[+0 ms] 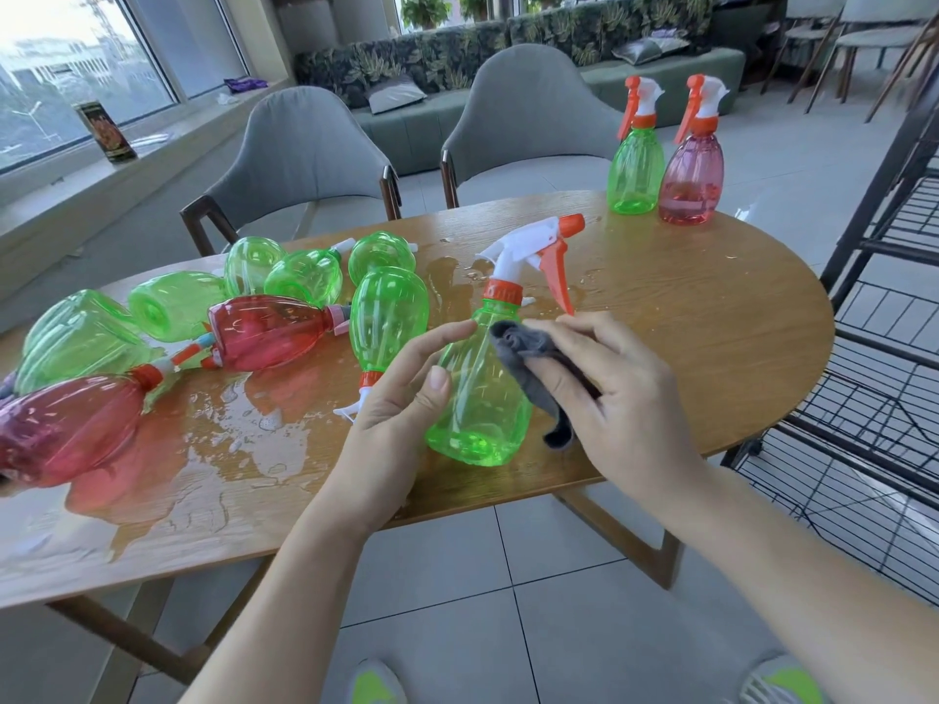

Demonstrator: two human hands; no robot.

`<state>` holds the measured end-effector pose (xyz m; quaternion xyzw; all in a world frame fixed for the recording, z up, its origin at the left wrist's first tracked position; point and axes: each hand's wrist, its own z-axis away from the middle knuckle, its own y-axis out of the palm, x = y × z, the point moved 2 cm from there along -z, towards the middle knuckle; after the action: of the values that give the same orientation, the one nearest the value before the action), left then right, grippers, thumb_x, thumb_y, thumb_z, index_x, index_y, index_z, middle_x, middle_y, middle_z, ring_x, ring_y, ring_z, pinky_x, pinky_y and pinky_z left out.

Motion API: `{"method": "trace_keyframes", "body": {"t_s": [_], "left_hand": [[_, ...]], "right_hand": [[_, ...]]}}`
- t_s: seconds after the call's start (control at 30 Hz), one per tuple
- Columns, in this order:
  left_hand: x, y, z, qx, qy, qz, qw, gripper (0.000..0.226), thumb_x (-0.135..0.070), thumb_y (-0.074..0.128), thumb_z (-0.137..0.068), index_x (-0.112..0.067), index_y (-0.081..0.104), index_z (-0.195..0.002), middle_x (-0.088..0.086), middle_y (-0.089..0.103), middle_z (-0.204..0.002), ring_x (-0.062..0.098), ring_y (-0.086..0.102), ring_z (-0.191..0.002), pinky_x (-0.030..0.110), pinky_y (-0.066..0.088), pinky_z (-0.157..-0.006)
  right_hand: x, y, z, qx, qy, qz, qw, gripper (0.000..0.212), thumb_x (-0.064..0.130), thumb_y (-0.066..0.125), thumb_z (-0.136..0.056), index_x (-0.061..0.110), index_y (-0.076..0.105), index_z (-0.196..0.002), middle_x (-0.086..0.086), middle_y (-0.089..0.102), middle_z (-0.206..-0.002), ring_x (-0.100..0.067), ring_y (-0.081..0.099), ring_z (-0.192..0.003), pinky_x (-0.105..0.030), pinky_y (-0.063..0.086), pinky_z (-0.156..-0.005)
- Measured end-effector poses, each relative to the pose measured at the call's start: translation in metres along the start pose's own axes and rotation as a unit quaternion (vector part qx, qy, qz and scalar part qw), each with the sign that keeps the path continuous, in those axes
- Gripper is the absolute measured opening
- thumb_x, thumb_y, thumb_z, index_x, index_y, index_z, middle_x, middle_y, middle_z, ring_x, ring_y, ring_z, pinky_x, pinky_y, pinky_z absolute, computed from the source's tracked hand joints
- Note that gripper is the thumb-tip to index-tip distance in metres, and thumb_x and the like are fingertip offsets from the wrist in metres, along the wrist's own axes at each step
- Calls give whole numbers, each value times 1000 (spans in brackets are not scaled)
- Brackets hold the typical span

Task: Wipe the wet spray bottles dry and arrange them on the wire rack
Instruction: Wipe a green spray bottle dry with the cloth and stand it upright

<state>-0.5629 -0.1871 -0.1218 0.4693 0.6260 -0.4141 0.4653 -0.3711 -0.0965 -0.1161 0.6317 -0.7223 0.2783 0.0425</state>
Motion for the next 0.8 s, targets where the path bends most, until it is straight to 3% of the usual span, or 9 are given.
{"method": "trace_keyframes", "body": {"t_s": [0.07,0.2,0.3,0.37,0.47,0.6,0.7,0.8], "left_hand": [[0,-2,0,10,9,-13,1000,46,-52,59,-104,-34,62,-146,9,59,-154,39,42,-153,73,26,-123],[-3,2,-1,5,18,-7,1000,35,-41,54,-107,-38,68,-139,0,64,-149,26,49,-149,62,30,-126],[-4,4,-2,-8,13,8,1000,37,-40,53,-107,-35,68,-140,8,63,-150,36,49,-148,71,29,-123],[-2,7,-3,-7,13,5,1000,38,-44,53,-108,-35,65,-142,8,62,-149,40,47,-148,73,28,-123],[0,10,-4,-13,4,7,1000,50,-52,67,-96,-41,60,-144,1,66,-130,44,48,-144,56,40,-120],[-1,12,-5,-1,-9,10,1000,69,-59,81,-86,-44,55,-148,8,57,-155,46,39,-152,70,35,-120],[-1,12,-6,4,-16,14,1000,71,-59,82,-86,-43,55,-149,10,54,-158,47,38,-153,71,36,-120],[1,13,-6,-3,-17,38,999,57,-46,75,-92,-41,57,-146,14,60,-151,43,50,-145,69,38,-119]], "right_hand": [[-3,1,-4,-8,33,-2,999,27,13,65,-100,3,72,-124,-8,69,-110,-6,63,-101,-13,46,-89],[-4,3,-8,-4,86,-10,996,27,12,67,-99,3,73,-124,-3,70,-108,0,60,-98,-6,41,-88],[-2,1,-5,4,123,-38,992,26,13,66,-100,5,73,-124,-3,70,-107,-3,62,-97,-6,42,-85],[0,-1,0,14,117,-55,992,26,15,66,-100,8,73,-125,-1,70,-109,-2,64,-103,-11,46,-88],[4,-1,10,42,78,-54,995,26,16,67,-99,9,74,-123,-1,69,-110,-5,65,-104,-17,48,-89],[1,-3,10,46,62,-33,996,27,17,68,-99,7,74,-123,-3,68,-109,-8,64,-102,-15,46,-89],[0,-5,5,32,76,-35,996,25,17,68,-99,9,75,-122,-1,68,-109,-8,65,-99,-16,48,-87],[5,-4,9,53,56,-40,996,25,17,68,-98,7,75,-121,-3,66,-107,-8,64,-99,-15,47,-88]]}}
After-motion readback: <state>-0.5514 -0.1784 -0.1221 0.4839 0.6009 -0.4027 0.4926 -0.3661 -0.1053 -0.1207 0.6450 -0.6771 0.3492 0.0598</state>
